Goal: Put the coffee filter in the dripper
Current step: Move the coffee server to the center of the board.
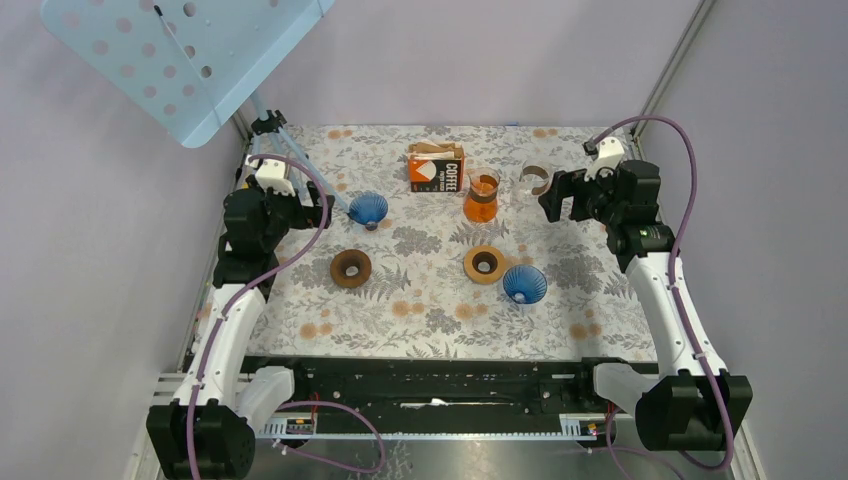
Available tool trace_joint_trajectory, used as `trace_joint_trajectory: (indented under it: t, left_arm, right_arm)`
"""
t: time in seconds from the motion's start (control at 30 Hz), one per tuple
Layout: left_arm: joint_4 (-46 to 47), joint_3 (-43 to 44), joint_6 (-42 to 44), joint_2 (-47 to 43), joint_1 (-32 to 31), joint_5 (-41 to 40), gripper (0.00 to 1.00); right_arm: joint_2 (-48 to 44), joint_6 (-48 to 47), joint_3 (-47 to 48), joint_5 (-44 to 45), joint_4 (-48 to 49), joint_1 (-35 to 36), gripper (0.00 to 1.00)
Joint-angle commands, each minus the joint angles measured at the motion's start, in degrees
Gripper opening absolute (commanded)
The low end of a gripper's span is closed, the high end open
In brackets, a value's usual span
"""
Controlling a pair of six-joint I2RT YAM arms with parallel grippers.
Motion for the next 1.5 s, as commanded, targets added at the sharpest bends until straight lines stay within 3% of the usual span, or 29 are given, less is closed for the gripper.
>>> trace_joint_trajectory:
  t: [0.0, 0.3, 0.47, 0.6, 0.8, 1.17, 1.47]
  left_arm:
    - [1.91, 0.6, -0.02, -0.1, 0.49, 2.07, 0.99]
    - [-1.66, 3.55, 1.36, 2.01, 1.13, -0.84, 0.99]
    - [-5.84, 5.89, 7.16, 3.67, 1.18, 5.84, 0.99]
    - [-8.41, 6.66, 9.16, 4.3, 1.18, 9.86, 0.99]
    - [-9.83, 7.43, 9.96, 5.44, 1.39, 12.18, 0.99]
    - [-8.83, 6.6, 9.62, 5.71, 1.59, 13.11, 0.99]
    - [-7.67, 6.08, 10.62, 5.15, 1.54, 13.11, 0.99]
  right_arm:
    - [-1.33, -2.7, 0.67, -2.68, -1.37, 0.06, 0.98]
    - [0.0, -10.21, 3.82, -6.36, -8.53, 0.04, 0.98]
    - [0.34, -13.72, 6.13, -6.53, -13.69, 0.03, 0.98]
    - [0.36, -17.64, 7.87, -0.74, -16.96, 3.01, 0.98]
    - [3.54, -21.14, 9.14, 10.33, -18.81, 12.81, 0.98]
    - [21.33, -24.57, 20.16, 10.48, -16.76, 19.22, 0.99]
    - [43.31, -27.27, 45.46, 6.0, -28.99, 20.44, 0.78]
